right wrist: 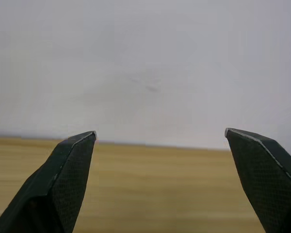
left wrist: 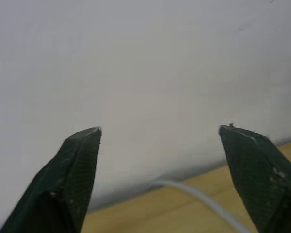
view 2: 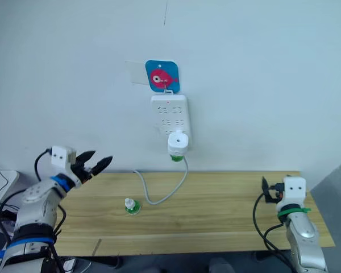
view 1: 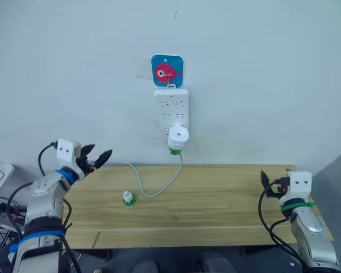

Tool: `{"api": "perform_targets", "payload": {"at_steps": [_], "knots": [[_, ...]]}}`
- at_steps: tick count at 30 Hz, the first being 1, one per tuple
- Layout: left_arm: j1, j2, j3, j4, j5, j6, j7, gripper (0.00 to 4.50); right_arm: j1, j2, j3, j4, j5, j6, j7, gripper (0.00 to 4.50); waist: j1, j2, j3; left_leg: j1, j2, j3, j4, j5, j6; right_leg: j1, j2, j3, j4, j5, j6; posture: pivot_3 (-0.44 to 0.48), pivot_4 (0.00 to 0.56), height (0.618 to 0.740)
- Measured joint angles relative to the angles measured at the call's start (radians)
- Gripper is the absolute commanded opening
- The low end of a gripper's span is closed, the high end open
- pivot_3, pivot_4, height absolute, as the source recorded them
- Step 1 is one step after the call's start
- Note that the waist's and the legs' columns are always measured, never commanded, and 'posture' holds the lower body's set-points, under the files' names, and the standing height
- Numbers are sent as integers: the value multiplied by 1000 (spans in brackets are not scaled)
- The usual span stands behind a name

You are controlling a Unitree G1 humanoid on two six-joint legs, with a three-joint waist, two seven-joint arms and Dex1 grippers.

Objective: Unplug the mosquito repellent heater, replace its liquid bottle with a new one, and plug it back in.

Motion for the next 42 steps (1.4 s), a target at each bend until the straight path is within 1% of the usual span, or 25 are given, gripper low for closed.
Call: {"api": "perform_targets", "payload": {"at_steps": [2, 8, 10, 14, 16, 19, 21, 24, 26, 32, 36, 42], "knots": [[-41, 8, -31, -50, -1, 51, -46, 2966, 7, -14, 35, -123, 45, 74, 51, 4500, 1, 3, 2, -1, 0, -3, 0, 0, 0, 0, 0, -3, 0, 0, -1, 88, 95, 740], [-141, -2, -135, -108, 3, 123, -169, 2966, -2, -53, 118, -368, 141, 253, 138, 4500, 1, 3, 3, -3, -1, -8, 0, 0, 0, 1, 0, -7, 0, -2, -3, 61, 96, 740], [-189, -21, -173, -92, 10, 120, -207, 2966, -23, -59, 152, -420, 167, 304, 152, 4500, 1, 3, 4, -3, -1, -8, 1, 0, 0, 1, 0, -8, 0, -2, -3, 54, 95, 740], [-308, -59, -219, 9, 35, 92, -263, 2966, -91, -55, 188, -501, 221, 399, 155, 4500, -3, 2, 5, -5, -1, -10, 5, 0, 0, 1, 0, -9, 0, -2, -3, 33, 89, 740], [-376, -81, -236, 74, 53, 62, -281, 2966, -133, -33, 201, -518, 236, 437, 138, 4500, -5, 2, 5, -7, -1, -11, 7, 0, 0, 0, 0, -10, 0, -1, -3, 15, 84, 740], [-447, -103, -247, 162, 74, 22, -309, 2966, -158, -20, 209, -532, 243, 469, 114, 4500, -7, 2, 5, -13, -1, -15, 15, -5, 8, -1, 0, -13, 0, -2, -3, 15, 84, 740], [-478, -113, -251, 223, 89, -2, -328, 2966, -159, -12, 211, -532, 243, 480, 102, 4500, -7, 2, 5, -15, -2, -16, 16, -5, 8, -1, 0, -15, -1, -2, -3, -2, 77, 740], [-516, -134, -252, 304, 108, -34, -348, 2966, -159, -5, 214, -534, 242, 494, 88, 4500, -7, 2, 5, -17, -2, -20, 16, -5, 8, -1, 0, -18, -1, -1, -3, -2, 77, 740], [-543, -142, -252, 350, 120, -54, -363, 2966, -159, -4, 214, -538, 242, 499, 80, 4500, -7, 2, 5, -17, -2, -22, 16, -5, 8, -1, 0, -20, -1, -2, -3, -19, 75, 740], [-618, -175, -252, 484, 157, -104, -394, 2966, -166, -8, 211, -544, 242, 518, 68, 4500, -11, 3, 5, -17, -2, -27, 17, -5, 8, 1, 0, -24, 0, -2, -3, -28, 81, 740], [-641, -185, -252, 527, 171, -113, -425, 2966, -174, -7, 204, -551, 243, 535, 59, 4500, -13, 3, 5, -20, -2, -31, 18, -5, 8, 1, 0, -29, 0, -2, -3, -32, 86, 740], [-649, -180, -254, 535, 181, -54, -539, 2966, -174, -6, 198, -564, 249, 556, 50, 4500, -17, 5, 6, -21, -2, -36, 18, -5, 8, 1, 0, -34, 1, -3, -6, -32, 93, 740]]}}
